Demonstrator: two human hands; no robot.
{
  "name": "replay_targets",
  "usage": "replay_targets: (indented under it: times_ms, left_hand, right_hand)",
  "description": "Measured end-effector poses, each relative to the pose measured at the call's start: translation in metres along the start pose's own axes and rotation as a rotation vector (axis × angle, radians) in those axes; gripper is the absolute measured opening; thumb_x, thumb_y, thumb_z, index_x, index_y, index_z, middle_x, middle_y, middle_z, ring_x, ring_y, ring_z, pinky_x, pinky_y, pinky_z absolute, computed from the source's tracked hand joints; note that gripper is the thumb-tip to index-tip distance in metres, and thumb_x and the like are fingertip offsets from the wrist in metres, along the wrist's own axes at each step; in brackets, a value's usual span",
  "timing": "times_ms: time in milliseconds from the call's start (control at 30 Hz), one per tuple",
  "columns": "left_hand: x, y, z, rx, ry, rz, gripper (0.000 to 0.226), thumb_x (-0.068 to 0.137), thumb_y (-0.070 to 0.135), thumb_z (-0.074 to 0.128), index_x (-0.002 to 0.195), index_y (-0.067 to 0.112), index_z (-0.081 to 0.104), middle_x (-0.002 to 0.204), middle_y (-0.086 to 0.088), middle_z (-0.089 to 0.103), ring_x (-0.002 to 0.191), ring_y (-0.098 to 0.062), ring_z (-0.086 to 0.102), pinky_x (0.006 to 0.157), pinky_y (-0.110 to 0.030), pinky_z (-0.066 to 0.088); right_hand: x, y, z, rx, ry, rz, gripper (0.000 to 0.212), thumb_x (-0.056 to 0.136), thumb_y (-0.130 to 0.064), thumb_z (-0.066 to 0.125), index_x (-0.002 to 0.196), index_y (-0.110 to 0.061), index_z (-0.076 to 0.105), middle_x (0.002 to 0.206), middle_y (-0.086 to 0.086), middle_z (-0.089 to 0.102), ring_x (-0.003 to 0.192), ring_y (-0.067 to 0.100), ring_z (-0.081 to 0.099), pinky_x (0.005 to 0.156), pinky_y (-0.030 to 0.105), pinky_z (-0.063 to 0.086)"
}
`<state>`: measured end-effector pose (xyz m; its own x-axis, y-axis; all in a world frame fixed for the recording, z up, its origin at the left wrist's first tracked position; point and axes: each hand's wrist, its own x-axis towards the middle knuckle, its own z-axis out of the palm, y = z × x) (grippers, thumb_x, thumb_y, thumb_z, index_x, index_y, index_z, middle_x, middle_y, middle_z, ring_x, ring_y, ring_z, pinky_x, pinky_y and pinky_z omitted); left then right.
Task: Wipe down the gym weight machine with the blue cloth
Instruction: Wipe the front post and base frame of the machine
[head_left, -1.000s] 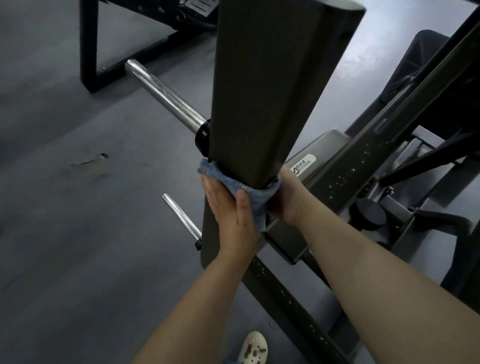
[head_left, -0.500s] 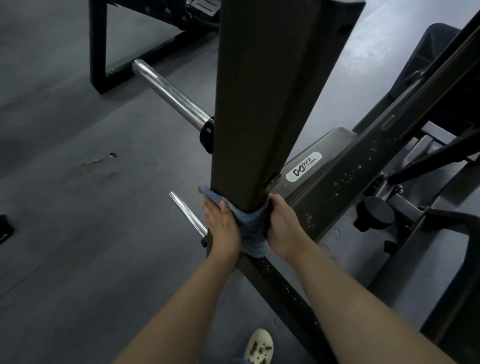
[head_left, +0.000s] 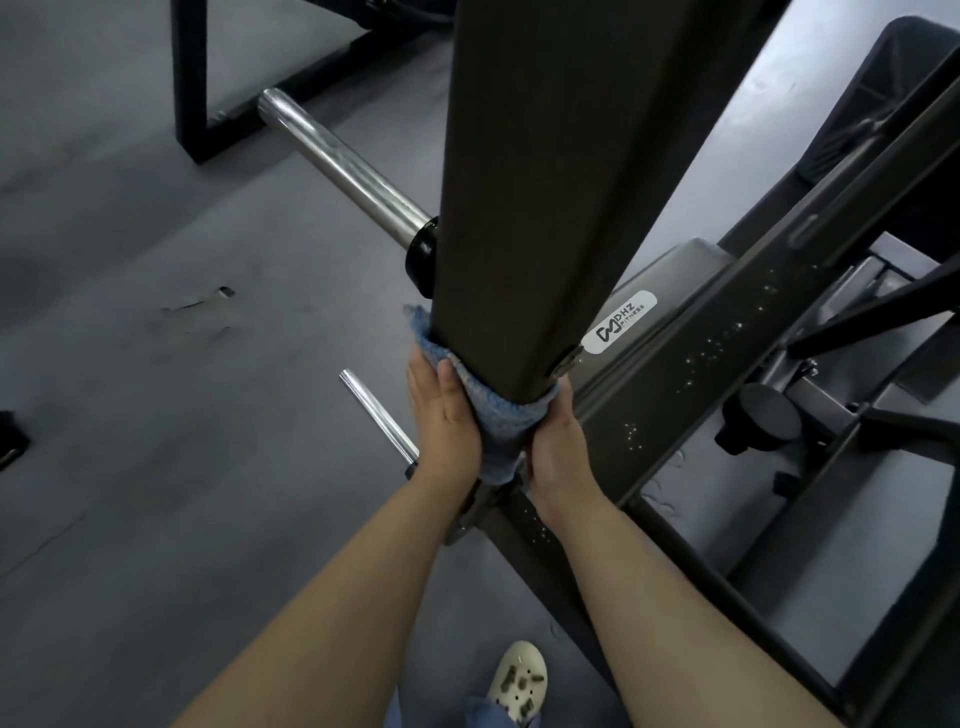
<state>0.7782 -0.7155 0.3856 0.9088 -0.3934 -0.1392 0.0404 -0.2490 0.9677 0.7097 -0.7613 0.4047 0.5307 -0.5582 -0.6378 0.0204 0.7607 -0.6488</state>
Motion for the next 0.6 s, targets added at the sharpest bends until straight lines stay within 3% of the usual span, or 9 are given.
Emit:
replay_targets:
  times_ms: [67, 167, 267, 333, 367, 400, 467, 533, 600]
  left_hand:
    - [-0.004, -0.01, -0.003, 0.008, -0.018, -0.075, 0.089, 0.076, 0.067, 0.02, 0.144, 0.01, 0.027, 0.144, -0.008, 0.036, 0.135, -0.022, 0.033, 0.114, -0.04, 0.024]
    - [-0.006, -0.028, -0.009, -0.007, -0.048, -0.171, 0.099, 0.07, 0.076, 0.023, 0.144, 0.011, 0.03, 0.143, -0.01, 0.039, 0.133, -0.023, 0.036, 0.112, -0.046, 0.028]
    - [-0.007, -0.019, -0.011, -0.004, -0.088, -0.214, 0.078, 0.087, 0.064, 0.027, 0.144, 0.011, 0.028, 0.144, -0.009, 0.037, 0.134, -0.022, 0.035, 0.113, -0.045, 0.027]
    - [-0.005, -0.008, -0.013, -0.008, -0.088, -0.202, 0.054, 0.1, 0.042, 0.023, 0.143, 0.011, 0.029, 0.145, -0.005, 0.035, 0.134, -0.019, 0.033, 0.114, -0.042, 0.026]
    - [-0.002, 0.001, -0.015, -0.014, -0.099, -0.17, 0.049, 0.101, 0.037, 0.02, 0.142, 0.012, 0.03, 0.144, 0.0, 0.035, 0.133, -0.014, 0.032, 0.115, -0.039, 0.025]
    - [0.002, 0.012, -0.016, -0.003, -0.122, -0.116, 0.046, 0.101, 0.037, 0.019, 0.14, 0.016, 0.032, 0.139, 0.006, 0.035, 0.13, -0.009, 0.032, 0.114, -0.034, 0.024]
    - [0.011, 0.036, -0.017, 0.001, -0.165, -0.031, 0.047, 0.099, 0.042, 0.015, 0.139, 0.026, 0.034, 0.135, 0.009, 0.039, 0.127, -0.004, 0.033, 0.112, -0.028, 0.026]
    - [0.018, 0.044, -0.02, -0.009, -0.189, -0.085, 0.053, 0.099, 0.045, 0.014, 0.141, 0.022, 0.037, 0.139, 0.001, 0.043, 0.129, -0.008, 0.036, 0.11, -0.029, 0.028]
    - [0.027, 0.044, -0.025, 0.0, -0.261, -0.242, 0.058, 0.099, 0.048, 0.014, 0.14, 0.017, 0.041, 0.139, -0.007, 0.046, 0.131, -0.018, 0.039, 0.11, -0.032, 0.031]
  right_hand:
    - [-0.002, 0.005, -0.001, 0.003, 0.033, 0.015, 0.039, 0.101, -0.04, 0.027, 0.096, -0.023, 0.062, 0.085, -0.01, 0.064, 0.059, -0.007, 0.062, 0.057, 0.008, 0.05]
    - [-0.015, 0.005, 0.001, 0.017, 0.086, 0.071, 0.041, 0.101, -0.04, 0.028, 0.115, -0.015, 0.058, 0.096, -0.002, 0.059, 0.059, 0.002, 0.055, 0.04, 0.006, 0.042]
    - [-0.021, 0.014, 0.011, 0.042, 0.112, 0.085, 0.05, 0.1, -0.043, 0.028, 0.131, -0.012, 0.053, 0.126, 0.005, 0.059, 0.094, 0.014, 0.058, 0.063, 0.011, 0.052]
    - [-0.028, 0.02, 0.017, 0.082, 0.117, 0.053, 0.051, 0.099, -0.047, 0.03, 0.135, -0.018, 0.051, 0.13, 0.004, 0.058, 0.105, 0.014, 0.06, 0.082, 0.024, 0.054]
    - [-0.033, 0.021, 0.019, 0.106, 0.111, 0.021, 0.052, 0.097, -0.051, 0.032, 0.137, -0.022, 0.048, 0.13, 0.001, 0.058, 0.105, 0.013, 0.06, 0.081, 0.024, 0.054]
    - [-0.033, 0.02, 0.021, 0.11, 0.101, -0.026, 0.056, 0.093, -0.055, 0.034, 0.141, -0.026, 0.043, 0.132, -0.002, 0.056, 0.107, 0.011, 0.06, 0.08, 0.022, 0.054]
    - [-0.035, 0.015, 0.029, 0.075, 0.098, -0.158, 0.073, 0.081, -0.062, 0.038, 0.147, -0.032, 0.028, 0.142, -0.006, 0.046, 0.121, 0.011, 0.051, 0.094, 0.026, 0.048]
    - [-0.036, 0.011, 0.038, 0.088, 0.157, -0.233, 0.076, 0.079, -0.059, 0.037, 0.149, -0.036, 0.015, 0.148, -0.008, 0.032, 0.133, 0.013, 0.037, 0.11, 0.035, 0.033]
    - [-0.045, 0.018, 0.048, 0.028, 0.195, -0.313, 0.062, 0.083, -0.054, 0.035, 0.141, -0.05, 0.014, 0.15, -0.008, 0.026, 0.137, 0.014, 0.031, 0.115, 0.04, 0.026]
